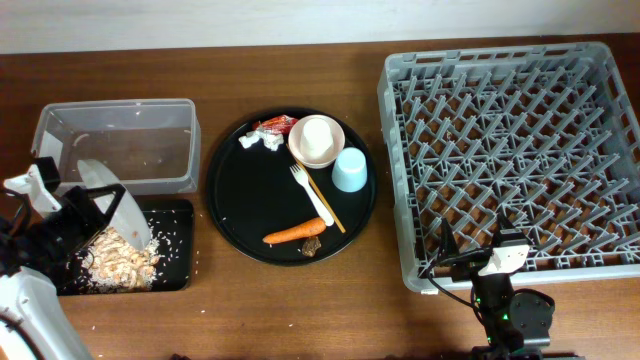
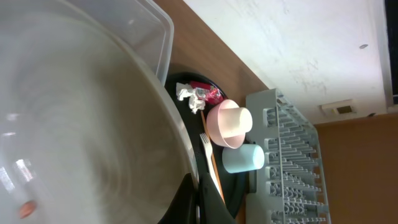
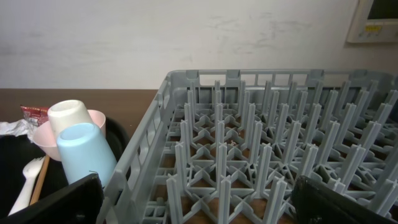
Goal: Sort waste into correct bins and load items into the dishwasher rack
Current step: 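Return the plate to the round tray and reach for the carrot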
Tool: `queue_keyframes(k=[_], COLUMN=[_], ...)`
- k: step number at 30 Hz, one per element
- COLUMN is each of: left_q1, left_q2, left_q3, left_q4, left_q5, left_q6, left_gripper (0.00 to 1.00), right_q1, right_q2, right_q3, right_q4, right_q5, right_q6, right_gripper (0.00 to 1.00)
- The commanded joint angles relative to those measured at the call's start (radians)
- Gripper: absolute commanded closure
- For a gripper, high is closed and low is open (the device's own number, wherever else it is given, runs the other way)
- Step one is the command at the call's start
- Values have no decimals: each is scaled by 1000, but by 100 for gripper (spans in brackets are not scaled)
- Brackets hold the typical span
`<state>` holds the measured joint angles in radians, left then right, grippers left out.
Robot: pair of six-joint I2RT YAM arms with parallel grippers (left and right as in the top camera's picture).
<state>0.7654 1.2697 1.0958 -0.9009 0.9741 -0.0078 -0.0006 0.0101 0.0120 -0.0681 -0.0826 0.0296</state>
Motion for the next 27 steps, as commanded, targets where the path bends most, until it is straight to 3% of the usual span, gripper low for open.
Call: queue_keyframes(k=[1, 2, 5, 6, 10, 14, 18, 19, 21, 24, 27], left_q1=[8, 8, 13, 13, 13, -97, -528, -737, -1001, -1231, -1320], left_q2=[-9, -6, -8, -8, -16, -145, -200, -192, -139, 24, 225], left_q3=[2, 2, 2, 2, 3, 52, 161, 168, 168, 167, 167], left_q4=[-26, 4, -31, -10, -15, -18, -23, 1, 22, 55, 96], left_q5=[145, 43, 80, 8, 3, -202, -465, -626, -846, -1032, -1077], left_q6=[75, 10, 40, 25, -51, -161, -217, -243, -265, -265, -266], left_gripper=[100, 100, 100, 100, 100, 100, 100, 100, 100, 100, 100], right_q1=[-6, -6, -6, -6, -6, -6, -6, -6, -6, -6, -6], right_q2=[-6, -6, -6, -6, -6, -6, -6, -6, -6, -6, -6], right_q3=[-6, -6, -6, -6, -6, -6, -6, -6, -6, -6, -6], right_q4=[-4, -4, -4, -4, -4, -4, -4, -4, -4, -4, -4], right_q5=[8, 8, 8, 8, 8, 8, 8, 8, 8, 8, 8], right_q6=[9, 9, 9, 9, 9, 9, 9, 9, 9, 9, 9], right_gripper=[1, 1, 1, 1, 1, 1, 1, 1, 1, 1, 1])
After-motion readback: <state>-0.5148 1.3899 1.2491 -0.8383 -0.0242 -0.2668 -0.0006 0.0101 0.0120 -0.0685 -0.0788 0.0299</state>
